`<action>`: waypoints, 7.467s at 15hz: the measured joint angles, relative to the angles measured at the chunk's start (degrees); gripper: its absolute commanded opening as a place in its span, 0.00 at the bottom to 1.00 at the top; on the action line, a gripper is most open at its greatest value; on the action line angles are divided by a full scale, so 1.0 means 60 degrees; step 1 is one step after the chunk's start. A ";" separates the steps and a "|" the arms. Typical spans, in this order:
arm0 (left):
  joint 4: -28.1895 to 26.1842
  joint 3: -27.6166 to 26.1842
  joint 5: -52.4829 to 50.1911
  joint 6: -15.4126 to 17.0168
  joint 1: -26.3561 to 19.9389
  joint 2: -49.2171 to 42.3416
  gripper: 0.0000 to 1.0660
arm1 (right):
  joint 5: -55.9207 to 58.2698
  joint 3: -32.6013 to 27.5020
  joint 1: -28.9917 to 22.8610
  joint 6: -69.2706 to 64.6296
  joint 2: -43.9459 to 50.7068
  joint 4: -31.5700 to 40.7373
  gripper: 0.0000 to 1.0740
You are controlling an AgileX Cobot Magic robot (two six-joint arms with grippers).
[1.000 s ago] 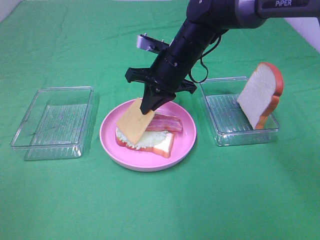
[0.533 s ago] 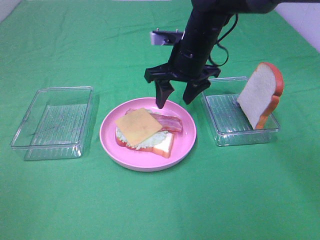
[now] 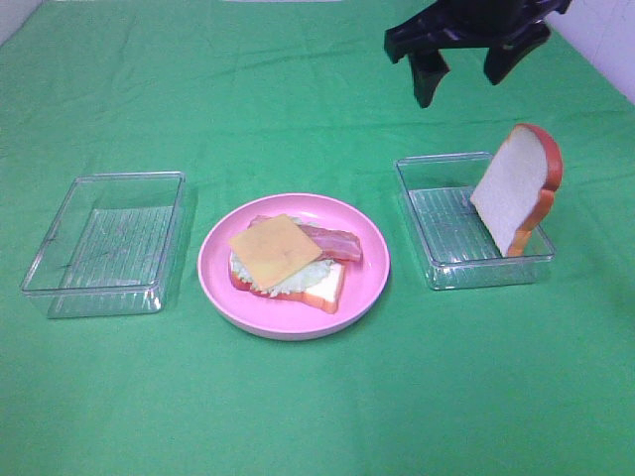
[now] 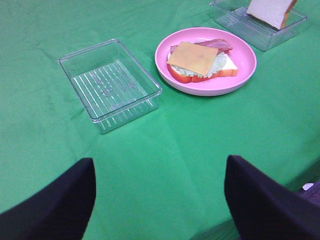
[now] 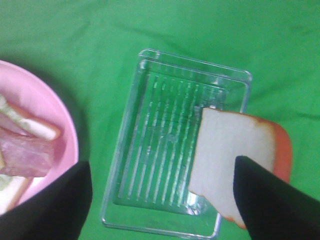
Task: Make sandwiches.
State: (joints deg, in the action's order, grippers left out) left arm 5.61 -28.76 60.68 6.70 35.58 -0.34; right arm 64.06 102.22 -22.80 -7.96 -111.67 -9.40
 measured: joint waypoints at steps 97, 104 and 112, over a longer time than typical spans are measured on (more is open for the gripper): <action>-0.0353 0.0000 -0.0010 -0.0392 0.0000 0.0000 0.65 | -0.0382 -1.2137 -0.0010 0.2903 1.6406 0.3209 0.73; -0.0353 0.0000 -0.0010 -0.0392 -0.3657 0.0000 0.65 | -0.0411 -1.2137 0.1977 0.2903 1.6549 0.3218 0.73; -0.0353 0.0000 -0.0010 -0.0392 -0.5777 0.0000 0.65 | -0.0411 -1.2137 0.3944 0.2903 1.8354 0.3218 0.73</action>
State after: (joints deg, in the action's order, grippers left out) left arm 3.50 -28.76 60.62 4.35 0.92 -0.34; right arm 61.59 29.39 0.86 9.45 -1.55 9.91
